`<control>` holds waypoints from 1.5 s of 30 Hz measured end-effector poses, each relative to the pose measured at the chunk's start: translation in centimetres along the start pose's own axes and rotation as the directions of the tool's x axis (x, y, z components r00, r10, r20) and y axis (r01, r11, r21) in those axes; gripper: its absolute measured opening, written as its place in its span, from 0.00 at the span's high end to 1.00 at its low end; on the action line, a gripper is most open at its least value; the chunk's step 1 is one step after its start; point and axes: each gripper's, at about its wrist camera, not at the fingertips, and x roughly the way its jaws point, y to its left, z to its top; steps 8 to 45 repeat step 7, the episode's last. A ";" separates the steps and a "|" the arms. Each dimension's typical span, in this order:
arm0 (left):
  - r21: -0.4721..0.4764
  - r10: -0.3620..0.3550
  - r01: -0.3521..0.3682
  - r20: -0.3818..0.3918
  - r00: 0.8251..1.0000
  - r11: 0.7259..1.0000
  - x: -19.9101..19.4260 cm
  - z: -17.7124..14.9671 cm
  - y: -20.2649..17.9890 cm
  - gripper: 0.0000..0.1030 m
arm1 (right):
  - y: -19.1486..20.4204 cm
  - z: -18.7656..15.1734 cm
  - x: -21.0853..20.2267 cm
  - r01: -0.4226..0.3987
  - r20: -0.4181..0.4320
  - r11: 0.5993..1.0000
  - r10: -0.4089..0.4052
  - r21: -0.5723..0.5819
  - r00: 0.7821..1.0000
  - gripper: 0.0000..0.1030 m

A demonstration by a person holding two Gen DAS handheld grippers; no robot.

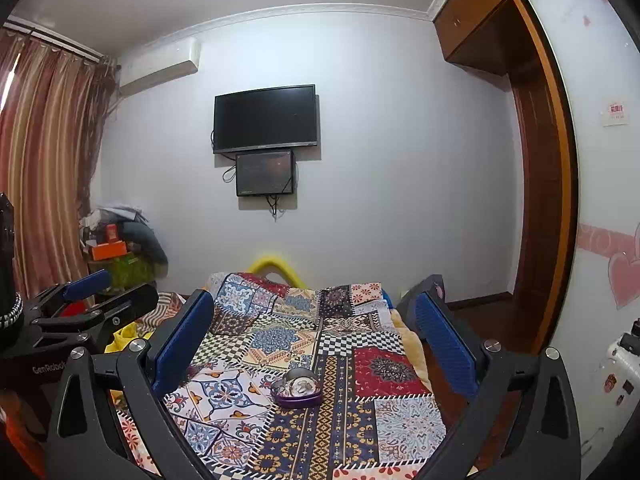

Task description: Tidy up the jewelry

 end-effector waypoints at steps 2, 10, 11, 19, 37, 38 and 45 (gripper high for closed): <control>-0.001 0.000 0.000 0.001 1.000 1.000 0.0 0.0 0.0 0.00 | -0.1 0.0 0.1 0.001 -0.001 1.000 -0.001 0.002 1.000 0.03; -0.002 -0.002 0.002 -0.004 1.000 1.000 0.2 0.0 0.0 0.00 | -0.2 -0.1 0.3 0.000 -0.007 1.000 0.000 0.007 1.000 0.03; -0.002 -0.002 0.002 -0.004 1.000 1.000 0.2 0.0 0.0 0.00 | -0.2 -0.1 0.3 0.000 -0.007 1.000 0.000 0.007 1.000 0.03; -0.002 -0.002 0.002 -0.004 1.000 1.000 0.2 0.0 0.0 0.00 | -0.2 -0.1 0.3 0.000 -0.007 1.000 0.000 0.007 1.000 0.03; -0.002 -0.002 0.002 -0.004 1.000 1.000 0.2 0.0 0.0 0.00 | -0.2 -0.1 0.3 0.000 -0.007 1.000 0.000 0.007 1.000 0.03; -0.002 -0.002 0.002 -0.004 1.000 1.000 0.2 0.0 0.0 0.00 | -0.2 -0.1 0.3 0.000 -0.007 1.000 0.000 0.007 1.000 0.03; -0.002 -0.002 0.002 -0.004 1.000 1.000 0.2 0.0 0.0 0.00 | -0.2 -0.1 0.3 0.000 -0.007 1.000 0.000 0.007 1.000 0.03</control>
